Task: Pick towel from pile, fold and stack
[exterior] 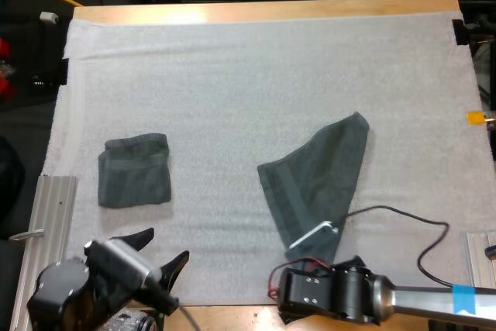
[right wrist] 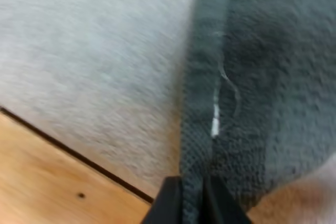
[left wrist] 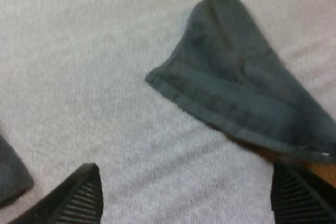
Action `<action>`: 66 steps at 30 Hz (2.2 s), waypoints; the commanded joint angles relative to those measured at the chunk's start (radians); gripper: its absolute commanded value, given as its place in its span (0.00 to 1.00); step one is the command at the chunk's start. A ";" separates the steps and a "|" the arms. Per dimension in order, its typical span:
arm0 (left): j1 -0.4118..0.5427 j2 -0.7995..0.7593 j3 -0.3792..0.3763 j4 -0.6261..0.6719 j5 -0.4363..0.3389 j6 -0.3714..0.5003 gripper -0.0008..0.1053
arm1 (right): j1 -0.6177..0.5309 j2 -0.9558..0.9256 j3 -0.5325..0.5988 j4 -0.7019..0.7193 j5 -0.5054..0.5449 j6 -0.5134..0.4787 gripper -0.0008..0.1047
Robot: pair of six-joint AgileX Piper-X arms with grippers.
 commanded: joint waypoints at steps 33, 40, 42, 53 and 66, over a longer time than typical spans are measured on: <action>-0.061 0.968 -0.010 -0.518 0.224 -0.084 0.60 | 0.002 -0.073 0.067 0.064 0.068 0.405 0.01; -0.108 1.103 -0.100 -0.571 0.151 -0.065 0.58 | 0.002 -0.073 0.067 0.064 0.071 0.419 0.01; -0.140 1.140 -0.133 -0.571 0.101 -0.031 0.58 | 0.002 -0.073 0.067 0.064 0.071 0.419 0.01; -0.226 1.364 -0.297 -0.563 -0.021 0.016 0.58 | 0.002 -0.073 0.067 0.064 0.079 0.439 0.01; -0.305 1.526 -0.316 -0.561 -0.066 0.016 0.58 | 0.002 -0.073 0.074 0.066 0.078 0.458 0.01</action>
